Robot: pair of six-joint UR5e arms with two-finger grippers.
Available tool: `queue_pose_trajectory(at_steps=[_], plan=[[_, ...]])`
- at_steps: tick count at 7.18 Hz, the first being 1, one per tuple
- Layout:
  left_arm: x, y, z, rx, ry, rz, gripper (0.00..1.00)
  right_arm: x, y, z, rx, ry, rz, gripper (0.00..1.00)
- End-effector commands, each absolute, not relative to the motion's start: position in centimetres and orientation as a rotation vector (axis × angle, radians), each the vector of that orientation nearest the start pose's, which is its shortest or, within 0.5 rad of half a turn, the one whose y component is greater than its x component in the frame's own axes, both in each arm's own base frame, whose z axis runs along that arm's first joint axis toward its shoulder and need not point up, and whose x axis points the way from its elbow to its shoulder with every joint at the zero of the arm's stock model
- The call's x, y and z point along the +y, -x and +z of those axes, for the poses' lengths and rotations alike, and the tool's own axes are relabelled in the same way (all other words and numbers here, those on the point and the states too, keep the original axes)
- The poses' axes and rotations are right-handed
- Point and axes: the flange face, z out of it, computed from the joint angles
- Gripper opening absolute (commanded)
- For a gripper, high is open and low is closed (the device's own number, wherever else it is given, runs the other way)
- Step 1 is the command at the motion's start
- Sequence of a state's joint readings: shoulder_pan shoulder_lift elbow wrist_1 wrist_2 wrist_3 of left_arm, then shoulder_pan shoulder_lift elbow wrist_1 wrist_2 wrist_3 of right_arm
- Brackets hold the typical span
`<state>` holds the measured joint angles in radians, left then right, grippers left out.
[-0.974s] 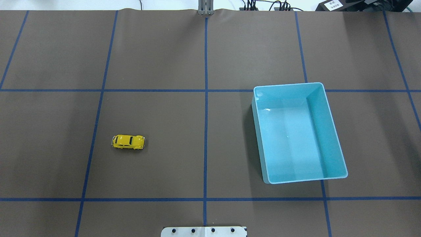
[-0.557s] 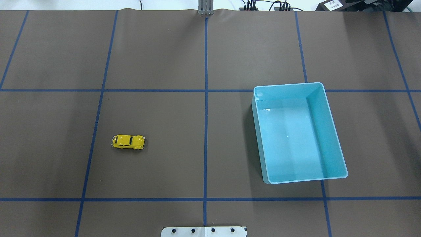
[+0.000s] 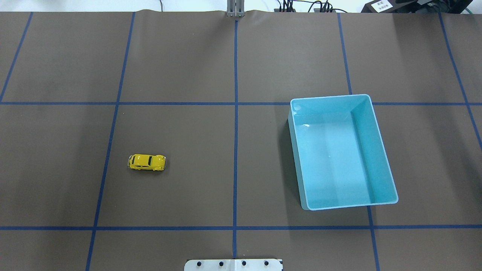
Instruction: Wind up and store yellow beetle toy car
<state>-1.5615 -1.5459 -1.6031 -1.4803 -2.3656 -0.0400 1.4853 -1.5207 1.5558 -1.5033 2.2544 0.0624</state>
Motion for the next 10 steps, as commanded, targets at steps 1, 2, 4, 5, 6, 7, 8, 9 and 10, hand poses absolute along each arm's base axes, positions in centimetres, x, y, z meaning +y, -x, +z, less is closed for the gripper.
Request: queue_pose_trajectory(at_steps=[1, 2, 4, 5, 6, 7, 8, 9, 10], plan=[[-47.78, 5.75, 65.75, 0.797, 0.091, -0.061, 1.0, -52.38, -2.63, 64.12, -0.689, -0.046, -0.056, 1.0], [-47.78, 5.75, 65.81, 0.797, 0.091, -0.059, 1.0, -52.39, -2.57, 64.14, -0.686, -0.046, -0.058, 1.0], [-48.31, 5.76, 65.44, 0.795, 0.091, -0.065, 1.0, -52.35, -2.66, 64.45, -0.685, -0.04, -0.054, 1.0], [-48.46, 5.82, 65.3, 0.786, 0.087, -0.062, 1.0, -52.38, -2.6, 64.38, -0.683, -0.043, -0.056, 1.0], [-48.4, 5.77, 64.99, 0.794, 0.085, -0.059, 1.0, -52.36, -2.68, 64.39, -0.682, -0.042, -0.054, 1.0], [-48.39, 5.77, 65.0, 0.794, 0.087, -0.061, 1.0, -52.38, -2.59, 64.37, -0.684, -0.043, -0.056, 1.0], [-48.4, 5.77, 65.18, 0.794, 0.086, -0.059, 1.0, -52.38, -2.6, 64.37, -0.683, -0.043, -0.056, 1.0], [-48.55, 5.78, 65.11, 0.792, 0.086, -0.065, 1.0, -52.37, -2.6, 64.45, -0.682, -0.041, -0.056, 1.0], [-48.68, 5.76, 65.16, 0.794, 0.086, -0.065, 1.0, -52.37, -2.6, 64.45, -0.682, -0.041, -0.056, 1.0]])
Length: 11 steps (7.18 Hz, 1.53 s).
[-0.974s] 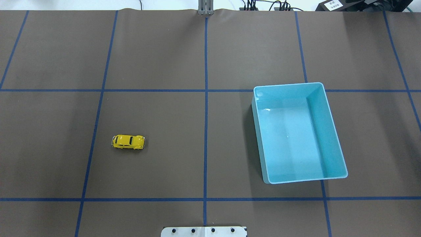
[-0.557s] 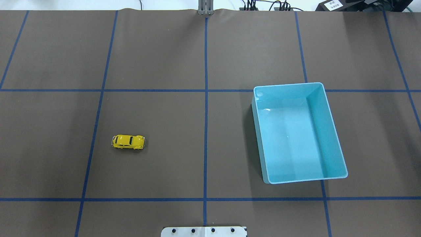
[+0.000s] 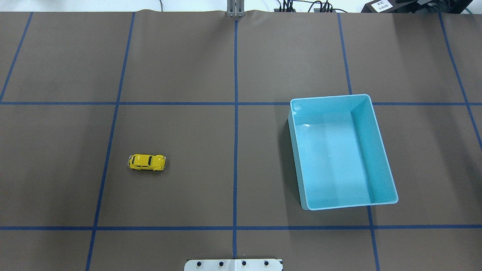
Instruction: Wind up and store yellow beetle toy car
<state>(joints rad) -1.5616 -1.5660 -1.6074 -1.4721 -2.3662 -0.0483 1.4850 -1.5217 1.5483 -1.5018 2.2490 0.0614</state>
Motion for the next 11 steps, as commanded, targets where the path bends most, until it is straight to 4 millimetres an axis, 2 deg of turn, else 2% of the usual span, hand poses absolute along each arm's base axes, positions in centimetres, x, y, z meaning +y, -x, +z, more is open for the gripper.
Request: queue_pose_trajectory(at_steps=[1, 7, 11], plan=[[-48.9, 5.7, 64.9, 0.794, 0.081, -0.062, 1.0, -52.4, -2.7, 64.5, -0.682, -0.042, -0.056, 1.0], [-48.7, 5.7, 66.0, 0.793, 0.101, -0.069, 1.0, -52.3, -2.6, 64.8, -0.682, -0.034, -0.053, 1.0], [-49.6, 5.7, 64.7, 0.792, 0.085, -0.062, 1.0, -52.3, -2.6, 64.9, -0.682, -0.033, -0.053, 1.0]])
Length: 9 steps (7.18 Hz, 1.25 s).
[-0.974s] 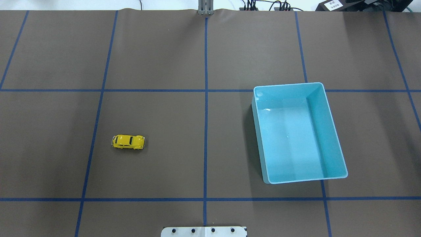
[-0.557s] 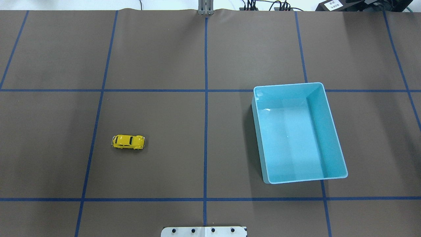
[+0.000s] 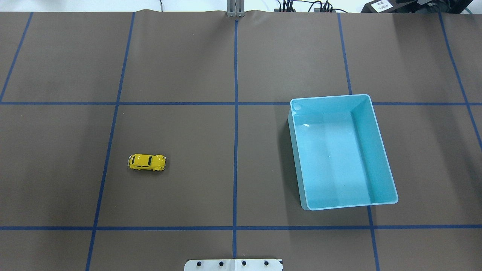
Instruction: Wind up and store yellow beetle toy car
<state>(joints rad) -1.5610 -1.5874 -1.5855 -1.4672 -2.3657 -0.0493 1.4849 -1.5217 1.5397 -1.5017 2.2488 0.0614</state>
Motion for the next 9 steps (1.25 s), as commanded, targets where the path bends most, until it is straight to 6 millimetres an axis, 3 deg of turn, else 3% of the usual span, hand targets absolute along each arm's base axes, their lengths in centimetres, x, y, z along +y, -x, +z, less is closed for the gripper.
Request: queue_pose_trajectory(at_steps=[1, 2, 5, 7, 8, 9], plan=[[-49.6, 5.8, 63.6, 0.793, 0.063, -0.054, 1.0, -52.3, -2.7, 64.8, -0.683, -0.035, -0.053, 1.0], [-49.6, 5.8, 62.5, 0.792, 0.06, -0.052, 1.0, -51.9, -2.7, 65.3, -0.684, -0.025, -0.05, 1.0], [-52.4, 5.3, 54.5, 0.792, 0.036, -0.031, 1.0, -51.1, -2.8, 66.1, -0.684, -0.013, -0.045, 1.0], [-53.6, 2.0, 49.0, 0.796, 0.024, 0.046, 1.0, -51.2, -2.7, 66.0, -0.685, -0.013, -0.046, 1.0], [-55.4, 0.3, 46.1, 0.798, -0.016, 0.096, 1.0, -51.3, -2.7, 65.8, -0.685, -0.016, -0.047, 1.0], [-56.8, -4.6, 42.6, 0.803, -0.041, 0.203, 1.0, -51.4, -2.6, 65.7, -0.686, -0.019, -0.05, 1.0]])
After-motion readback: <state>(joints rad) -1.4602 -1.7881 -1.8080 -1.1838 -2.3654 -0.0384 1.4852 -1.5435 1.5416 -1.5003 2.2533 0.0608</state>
